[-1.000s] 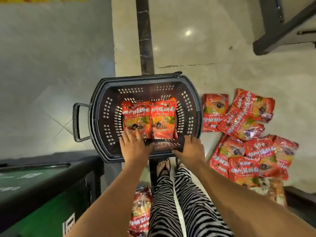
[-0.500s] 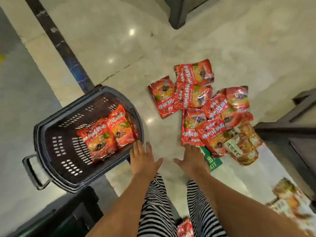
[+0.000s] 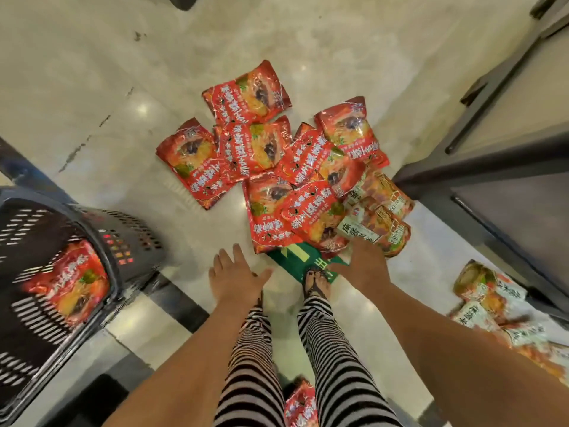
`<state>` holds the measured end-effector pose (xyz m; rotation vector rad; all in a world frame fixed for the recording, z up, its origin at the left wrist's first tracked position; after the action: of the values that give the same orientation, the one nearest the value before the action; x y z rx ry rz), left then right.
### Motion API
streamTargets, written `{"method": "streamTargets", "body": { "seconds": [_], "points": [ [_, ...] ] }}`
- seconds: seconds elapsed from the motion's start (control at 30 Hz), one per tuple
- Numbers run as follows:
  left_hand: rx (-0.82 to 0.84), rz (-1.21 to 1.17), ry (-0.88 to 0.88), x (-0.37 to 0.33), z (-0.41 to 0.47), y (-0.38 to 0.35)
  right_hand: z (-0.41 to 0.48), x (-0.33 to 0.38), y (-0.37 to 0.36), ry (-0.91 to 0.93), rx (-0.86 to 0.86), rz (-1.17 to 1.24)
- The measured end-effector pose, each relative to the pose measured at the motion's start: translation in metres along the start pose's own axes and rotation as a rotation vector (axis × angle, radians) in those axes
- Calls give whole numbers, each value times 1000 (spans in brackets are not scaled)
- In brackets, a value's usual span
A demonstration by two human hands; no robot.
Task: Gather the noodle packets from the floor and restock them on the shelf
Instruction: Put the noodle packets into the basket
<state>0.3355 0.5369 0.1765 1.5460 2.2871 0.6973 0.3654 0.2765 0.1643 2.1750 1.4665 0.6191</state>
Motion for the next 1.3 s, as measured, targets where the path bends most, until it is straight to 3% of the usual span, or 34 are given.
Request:
{"method": "streamTargets", "body": {
  "seconds": [0.33,0.5,0.6,0.73,0.9,1.03,1.2,1.3],
  "points": [
    [-117,-210,20,-40,234,-101,225,-33,-96,34,53,175],
    [-246,-429,-15,-42,334,-138,326,-42,-122,130,-156,262],
    [-300,-566,-12,-32,367,-153,351,-44,-131,132,-204,215],
    [-233,-860,-47,-13,392,-174,367,-46,-133,158,-254,182],
    [-167,-1076,-179,-8,398,-181,373,-46,-127,173,-157,245],
    [-88,-944,-265,-3,393,-151,365,-42,-122,235,-119,283],
    [-35,-348,-350,15,394,-69,351,-30,-118,300,-142,318],
    [-8,-109,-379,12,406,-45,344,-29,-108,288,-201,414]
  ]
}}
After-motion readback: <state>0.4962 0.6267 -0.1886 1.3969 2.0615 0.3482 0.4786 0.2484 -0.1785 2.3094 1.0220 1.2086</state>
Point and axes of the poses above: each hand's wrist, its own z-axis towards the middle knuckle, its own y-axis out of the back of the hand, x = y × z, the point moved 4 cm from there along z, towards the middle knuckle, and after that the axes turned 4 degrees about x, right-handed, at the moved point
